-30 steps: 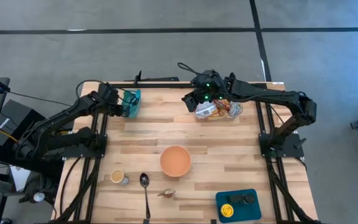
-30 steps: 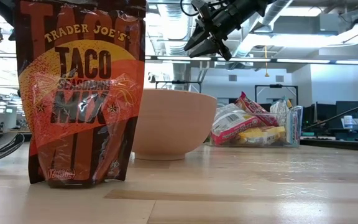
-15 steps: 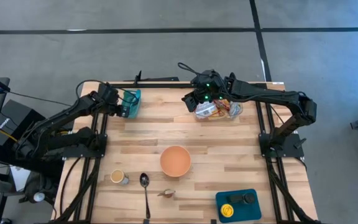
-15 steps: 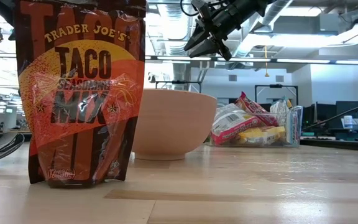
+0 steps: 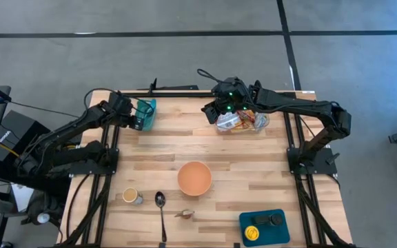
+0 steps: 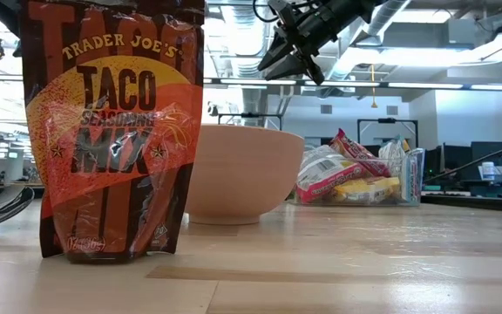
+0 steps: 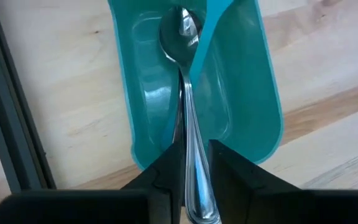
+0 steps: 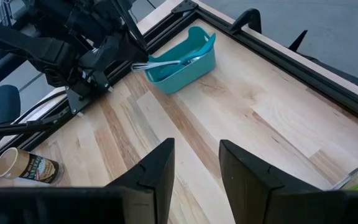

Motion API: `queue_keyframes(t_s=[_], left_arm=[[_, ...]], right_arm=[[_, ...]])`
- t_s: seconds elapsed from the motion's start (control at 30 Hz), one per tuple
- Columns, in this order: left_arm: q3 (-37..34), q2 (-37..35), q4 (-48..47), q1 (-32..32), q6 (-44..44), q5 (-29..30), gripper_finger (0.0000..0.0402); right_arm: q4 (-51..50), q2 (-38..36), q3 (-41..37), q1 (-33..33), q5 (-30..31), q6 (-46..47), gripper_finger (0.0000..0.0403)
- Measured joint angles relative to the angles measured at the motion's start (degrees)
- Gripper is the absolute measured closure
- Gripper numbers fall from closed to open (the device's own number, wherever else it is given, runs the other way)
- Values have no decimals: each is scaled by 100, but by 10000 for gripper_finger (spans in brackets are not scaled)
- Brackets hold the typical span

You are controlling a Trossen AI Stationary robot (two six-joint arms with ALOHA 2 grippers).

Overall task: Pick & Place Food Item
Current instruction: Put the golden seasoning bottle into the dark blue bin

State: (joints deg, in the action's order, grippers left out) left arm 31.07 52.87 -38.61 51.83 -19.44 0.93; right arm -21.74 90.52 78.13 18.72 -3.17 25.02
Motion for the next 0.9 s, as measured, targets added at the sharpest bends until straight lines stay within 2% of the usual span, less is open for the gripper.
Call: queue_keyframes(t_s=[0.43, 0.6, 0.9], left_arm=[[0, -5, 371, 0, -49, -244, 378], [0, -3, 921, -49, -36, -740, 398], [0, -3, 1637, -339, -384, -1492, 401]], right_arm=[[-7, 0, 0, 0, 1, -2, 282], [-7, 0, 0, 0, 1, -13, 282], [-8, 0, 0, 0, 1, -15, 282]])
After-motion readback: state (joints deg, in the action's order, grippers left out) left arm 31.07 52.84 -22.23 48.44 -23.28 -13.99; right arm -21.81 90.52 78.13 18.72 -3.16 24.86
